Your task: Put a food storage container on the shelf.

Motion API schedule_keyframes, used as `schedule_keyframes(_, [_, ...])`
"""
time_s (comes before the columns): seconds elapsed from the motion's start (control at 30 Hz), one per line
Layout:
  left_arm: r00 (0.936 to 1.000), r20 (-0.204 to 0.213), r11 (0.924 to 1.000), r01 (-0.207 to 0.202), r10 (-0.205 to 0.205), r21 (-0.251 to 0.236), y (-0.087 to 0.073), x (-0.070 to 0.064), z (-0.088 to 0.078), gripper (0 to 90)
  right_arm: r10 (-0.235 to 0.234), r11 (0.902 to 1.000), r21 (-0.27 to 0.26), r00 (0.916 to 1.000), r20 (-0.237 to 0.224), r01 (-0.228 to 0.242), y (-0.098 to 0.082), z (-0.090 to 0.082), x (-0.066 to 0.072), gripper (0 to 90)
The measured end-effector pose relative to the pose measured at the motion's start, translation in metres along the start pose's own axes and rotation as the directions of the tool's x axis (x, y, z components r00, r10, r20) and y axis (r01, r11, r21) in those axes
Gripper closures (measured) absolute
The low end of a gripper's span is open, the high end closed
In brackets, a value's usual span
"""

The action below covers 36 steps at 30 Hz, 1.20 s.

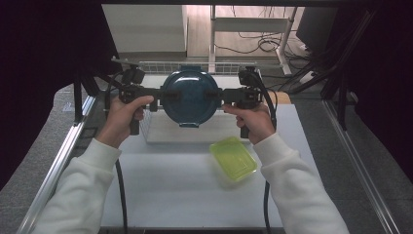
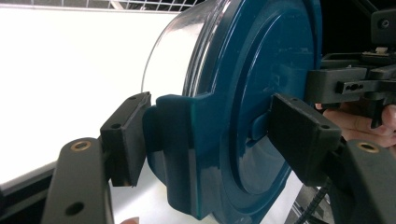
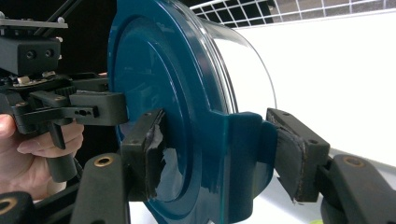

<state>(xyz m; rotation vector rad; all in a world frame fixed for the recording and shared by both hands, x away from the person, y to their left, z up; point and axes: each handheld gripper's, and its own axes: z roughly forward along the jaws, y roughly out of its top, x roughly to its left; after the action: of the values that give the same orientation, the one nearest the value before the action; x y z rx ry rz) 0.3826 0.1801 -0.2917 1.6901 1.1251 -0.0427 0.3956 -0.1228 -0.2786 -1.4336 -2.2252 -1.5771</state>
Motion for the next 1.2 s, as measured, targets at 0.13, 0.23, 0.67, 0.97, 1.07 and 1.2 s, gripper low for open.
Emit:
schedule_keyframes(0.13, [1.0, 0.004, 1.0, -0.004, 0.004, -0.002, 0.013, 0.002, 0.001, 31.6, 0.0, 1.0, -0.002, 1.0, 0.004, 0.0, 0.011, 0.0, -0.001, 39.1])
schedule_keyframes(0.23, [0.9999, 0.005, 0.9999, -0.01, 0.01, -0.003, 0.023, 0.003, 0.002, 31.6, -0.005, 1.0, -0.005, 1.0, 0.006, 0.005, 0.021, 0.0, -0.001, 39.1])
schedule_keyframes(0.67, [0.9997, 0.017, 0.9998, 0.018, -0.018, 0.008, 0.046, 0.016, 0.016, 31.4, 0.015, 0.9999, 0.002, 0.9997, 0.022, -0.015, 0.046, 0.007, -0.011, 39.1])
schedule_keyframes(0.97, [0.9981, 0.017, 0.997, 0.059, -0.059, 0.052, 0.045, 0.032, 0.039, 31.5, 0.054, 0.9975, 0.045, 0.9982, 0.025, -0.055, 0.05, 0.017, -0.036, 38.7])
schedule_keyframes(1.07, [0.9968, 0.007, 0.9949, 0.079, -0.079, 0.063, 0.043, 0.039, 0.048, 31.5, 0.083, 0.9946, 0.062, 0.9963, 0.025, -0.084, 0.05, 0.026, -0.049, 38.4])
schedule_keyframes(1.2, [0.9953, 0.006, 0.9936, 0.097, -0.097, 0.059, 0.044, 0.043, 0.051, 31.6, 0.095, 0.9932, 0.067, 0.9953, 0.02, -0.096, 0.05, 0.03, -0.055, 38.5])
